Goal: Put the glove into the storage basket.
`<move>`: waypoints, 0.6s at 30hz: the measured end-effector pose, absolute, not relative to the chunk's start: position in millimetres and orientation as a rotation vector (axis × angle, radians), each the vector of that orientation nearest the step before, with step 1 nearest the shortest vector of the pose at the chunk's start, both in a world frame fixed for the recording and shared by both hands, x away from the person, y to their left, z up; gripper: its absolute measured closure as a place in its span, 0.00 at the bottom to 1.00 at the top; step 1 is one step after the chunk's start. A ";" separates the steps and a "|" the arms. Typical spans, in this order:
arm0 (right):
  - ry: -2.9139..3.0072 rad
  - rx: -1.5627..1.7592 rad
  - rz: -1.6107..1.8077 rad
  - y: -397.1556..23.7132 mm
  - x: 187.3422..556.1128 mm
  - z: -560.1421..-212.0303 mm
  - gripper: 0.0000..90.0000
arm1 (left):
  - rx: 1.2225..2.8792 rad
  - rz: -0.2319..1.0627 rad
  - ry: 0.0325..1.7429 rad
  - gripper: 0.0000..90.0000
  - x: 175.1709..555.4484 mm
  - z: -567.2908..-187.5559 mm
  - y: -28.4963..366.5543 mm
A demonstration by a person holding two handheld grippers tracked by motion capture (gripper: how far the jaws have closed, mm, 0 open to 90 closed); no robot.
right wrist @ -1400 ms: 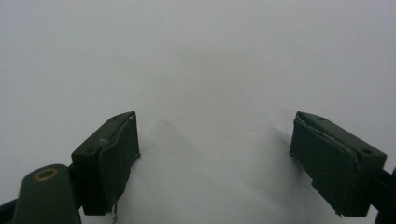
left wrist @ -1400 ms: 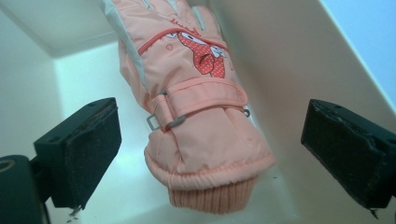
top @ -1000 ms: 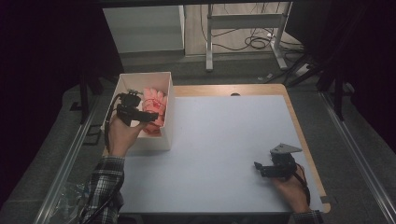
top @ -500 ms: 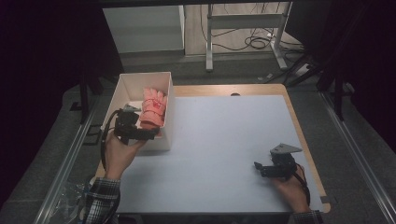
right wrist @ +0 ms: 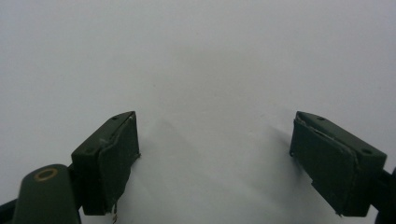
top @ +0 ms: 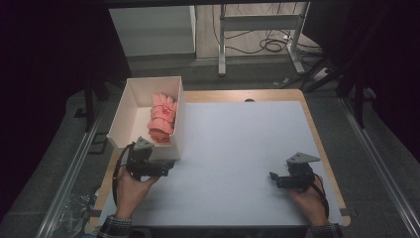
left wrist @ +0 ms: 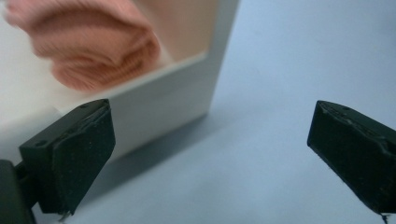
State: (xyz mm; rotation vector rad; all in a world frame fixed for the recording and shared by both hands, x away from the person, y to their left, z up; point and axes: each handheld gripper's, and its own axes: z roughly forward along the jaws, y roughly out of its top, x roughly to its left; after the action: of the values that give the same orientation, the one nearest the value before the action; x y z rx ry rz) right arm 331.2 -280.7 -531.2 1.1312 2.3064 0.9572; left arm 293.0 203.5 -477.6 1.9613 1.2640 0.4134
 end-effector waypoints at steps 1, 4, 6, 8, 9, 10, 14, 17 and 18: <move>2.306 1.131 0.957 -280.7 331.2 -531.2 0.18 | 1.967 0.411 1.256 0.01 291.2 -482.2 201.9; 2.306 1.131 0.957 -280.7 331.2 -531.2 0.18 | 1.974 0.387 1.237 0.02 286.8 -496.2 197.6; 2.306 1.131 0.957 -280.7 331.2 -531.2 0.18 | 1.970 0.375 1.230 0.01 284.6 -505.5 195.2; 2.306 1.131 0.958 -280.7 331.2 -531.2 0.18 | 2.001 0.375 1.220 0.00 281.8 -518.9 190.5; 2.306 1.131 0.958 -280.7 331.2 -531.2 0.18 | 2.001 0.375 1.220 0.00 281.8 -518.9 190.5; 2.306 1.131 0.958 -280.7 331.2 -531.2 0.18 | 2.016 0.385 1.226 0.00 281.2 -523.2 188.5; 2.306 1.131 0.958 -280.7 331.2 -531.2 0.18 | 2.083 0.391 1.235 0.00 281.2 -544.7 178.5; 2.306 1.131 0.958 -280.7 331.2 -531.3 0.18 | 2.104 0.400 1.235 0.00 281.5 -550.5 174.8; 2.306 1.131 0.958 -280.7 331.2 -531.3 0.18 | 2.104 0.419 1.227 0.00 280.3 -551.1 173.3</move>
State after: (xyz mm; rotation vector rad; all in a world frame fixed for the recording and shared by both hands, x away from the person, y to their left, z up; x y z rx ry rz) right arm 331.2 -280.7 -531.3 1.1310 2.3057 0.9582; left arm 280.3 173.3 -551.1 2.1036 1.2270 0.4185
